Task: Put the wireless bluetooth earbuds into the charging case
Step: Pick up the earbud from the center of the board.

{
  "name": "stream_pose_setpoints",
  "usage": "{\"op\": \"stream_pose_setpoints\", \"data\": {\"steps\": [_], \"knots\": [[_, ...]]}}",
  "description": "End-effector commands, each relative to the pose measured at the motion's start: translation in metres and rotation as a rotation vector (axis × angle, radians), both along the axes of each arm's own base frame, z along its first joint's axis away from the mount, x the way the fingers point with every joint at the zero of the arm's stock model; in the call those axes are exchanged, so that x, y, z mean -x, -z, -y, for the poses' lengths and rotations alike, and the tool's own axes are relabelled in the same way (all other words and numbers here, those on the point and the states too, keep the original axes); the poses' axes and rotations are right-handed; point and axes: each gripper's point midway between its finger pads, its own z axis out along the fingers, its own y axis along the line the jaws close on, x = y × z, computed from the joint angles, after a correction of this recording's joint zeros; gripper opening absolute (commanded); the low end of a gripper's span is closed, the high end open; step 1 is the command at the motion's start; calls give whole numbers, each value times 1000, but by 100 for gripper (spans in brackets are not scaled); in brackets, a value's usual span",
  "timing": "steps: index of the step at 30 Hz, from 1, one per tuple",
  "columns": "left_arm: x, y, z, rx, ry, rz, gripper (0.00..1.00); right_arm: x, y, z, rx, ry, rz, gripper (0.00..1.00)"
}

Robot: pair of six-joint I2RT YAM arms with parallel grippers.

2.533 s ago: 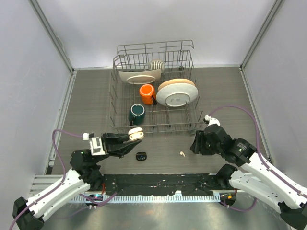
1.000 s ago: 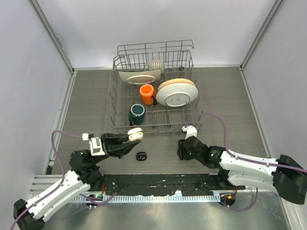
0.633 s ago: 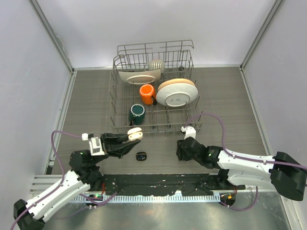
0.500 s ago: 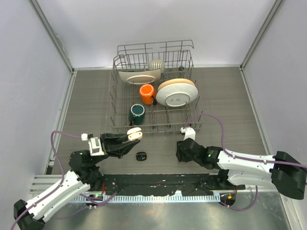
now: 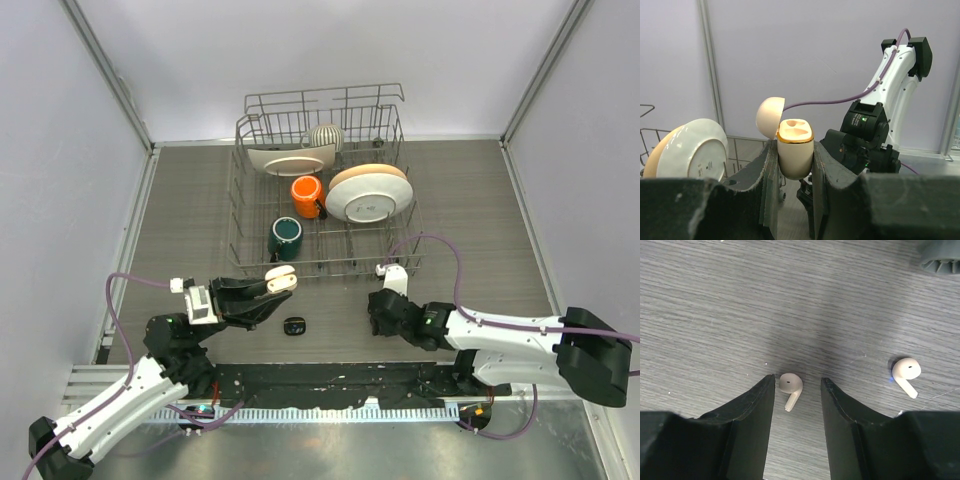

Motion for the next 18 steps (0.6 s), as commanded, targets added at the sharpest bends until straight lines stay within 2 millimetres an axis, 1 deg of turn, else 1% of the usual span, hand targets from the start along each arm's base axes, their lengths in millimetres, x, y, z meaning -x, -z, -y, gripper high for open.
{"op": "stream_pose_setpoints", "data": {"steps": [1, 7, 14, 16, 18], "knots": [[1, -8, -3, 25, -11, 16, 0, -13, -11, -2, 29, 30, 53, 48], [1, -9, -4, 28, -12, 18, 0, -12, -8, -7, 34, 4, 39, 44], [1, -8, -4, 27, -11, 11, 0, -11, -7, -7, 34, 1, 34, 37], [1, -7, -4, 27, -13, 10, 0, -10, -7, -7, 32, 2, 31, 37], [1, -6, -3, 26, -11, 9, 0, -10, -7, -7, 32, 1, 30, 34]]}}
